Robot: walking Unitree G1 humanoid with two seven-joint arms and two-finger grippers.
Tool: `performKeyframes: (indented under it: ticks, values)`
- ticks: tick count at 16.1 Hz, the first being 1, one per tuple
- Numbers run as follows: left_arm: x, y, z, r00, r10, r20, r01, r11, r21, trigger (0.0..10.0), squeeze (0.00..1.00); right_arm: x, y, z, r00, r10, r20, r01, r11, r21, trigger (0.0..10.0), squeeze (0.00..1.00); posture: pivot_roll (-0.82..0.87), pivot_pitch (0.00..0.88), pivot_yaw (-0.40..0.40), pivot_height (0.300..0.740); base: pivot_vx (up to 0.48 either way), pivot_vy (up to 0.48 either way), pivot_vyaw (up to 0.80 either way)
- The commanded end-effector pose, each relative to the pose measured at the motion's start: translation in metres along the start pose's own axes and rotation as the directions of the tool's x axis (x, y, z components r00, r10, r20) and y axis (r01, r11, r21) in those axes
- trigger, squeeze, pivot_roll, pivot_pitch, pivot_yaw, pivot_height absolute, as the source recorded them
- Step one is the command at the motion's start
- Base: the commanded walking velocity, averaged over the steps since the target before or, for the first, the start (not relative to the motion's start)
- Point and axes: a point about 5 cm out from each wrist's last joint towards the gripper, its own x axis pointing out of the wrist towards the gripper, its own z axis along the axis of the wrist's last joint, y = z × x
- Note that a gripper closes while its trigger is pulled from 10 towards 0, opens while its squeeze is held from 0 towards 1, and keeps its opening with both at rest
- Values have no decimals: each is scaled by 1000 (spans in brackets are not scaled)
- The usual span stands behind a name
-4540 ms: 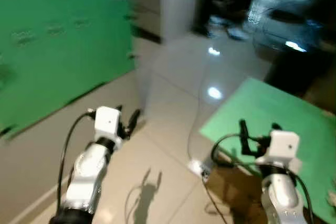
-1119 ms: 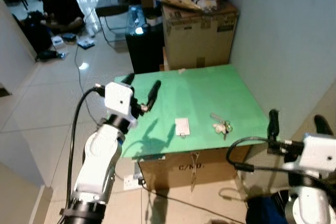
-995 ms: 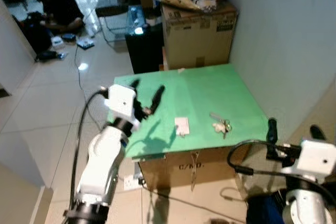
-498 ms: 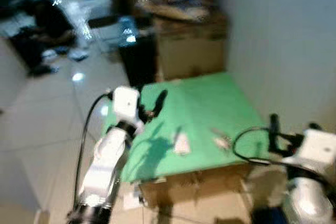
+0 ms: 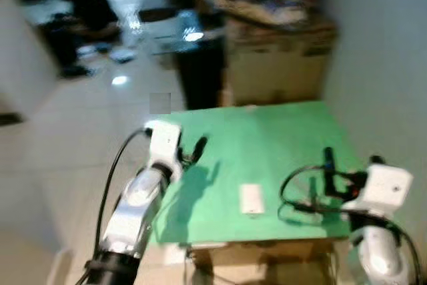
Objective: Hang keys on a hook
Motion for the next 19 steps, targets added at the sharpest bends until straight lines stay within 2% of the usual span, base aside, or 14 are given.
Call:
performKeyframes:
  ticks: [1,2,3,4,6,8,9,10,11,12,15,16,17,19]
  values:
    - [-6,-4,-30,978,-57,-201,49,998,-45,10000,0,-2,4,-4,997,72,-12,-73,997,-39,10000,0,-209,0,123,726,0,0,0]
    - [-11,-7,-38,964,-93,-250,78,995,-68,10000,0,-2,4,-6,996,83,-19,-84,995,-48,10000,0,-209,0,123,726,0,0,0]
    - [-23,-14,-46,929,-201,-310,175,978,-109,10000,0,-4,2,-9,995,94,-30,-95,994,-49,10000,0,-194,0,110,726,0,0,0]
    - [-28,-15,-48,909,-242,-339,210,969,-129,10000,0,-12,0,-14,992,118,-46,-120,992,-42,10000,0,-182,7,106,726,0,0,0]
    - [-37,-18,-48,894,-270,-357,215,959,-187,10000,0,-40,4,-30,975,186,-120,-193,980,-44,10000,0,-172,70,101,726,0,0,0]
    - [-44,-21,-47,892,-285,-352,227,954,-196,10000,0,-51,8,-33,964,225,-143,-234,971,-52,10000,0,-169,109,97,726,0,0,0]
    - [-52,-31,-45,906,-296,-302,246,950,-192,10000,0,-69,14,-48,937,283,-207,-299,953,-50,10000,0,-161,180,95,726,0,0,0]
    - [-54,-36,-44,921,-293,-256,254,951,-176,10000,0,-77,16,-56,921,306,-239,-327,943,-53,10000,0,-157,207,95,726,0,0,0]
    - [-58,-46,-40,939,-312,-147,300,949,-101,10000,0,-91,17,-65,902,331,-279,-362,930,-65,10000,0,-160,254,95,726,0,0,0]
    - [-59,-51,-38,939,-329,-96,324,944,-67,10000,0,-96,17,-66,901,333,-279,-365,928,-69,10000,0,-156,271,95,726,0,0,0]
    - [-48,-45,-48,951,-299,-83,302,953,23,10000,0,-97,22,-59,906,346,-244,-377,922,-93,10000,0,-187,303,92,726,0,0,0]
    - [-40,-37,-49,961,-265,-76,268,963,29,10000,0,-98,24,-57,909,349,-227,-378,920,-103,10000,0,-212,312,87,726,0,0,0]
    - [-35,-37,-49,963,-261,-65,263,965,26,10000,0,-99,24,-56,911,348,-221,-376,921,-102,10000,0,-212,312,87,726,0,0,0]
    - [-20,-55,-53,944,-319,-78,318,948,-31,10000,0,-95,26,-50,919,343,-194,-369,922,-117,10000,0,-246,317,97,726,0,0,0]
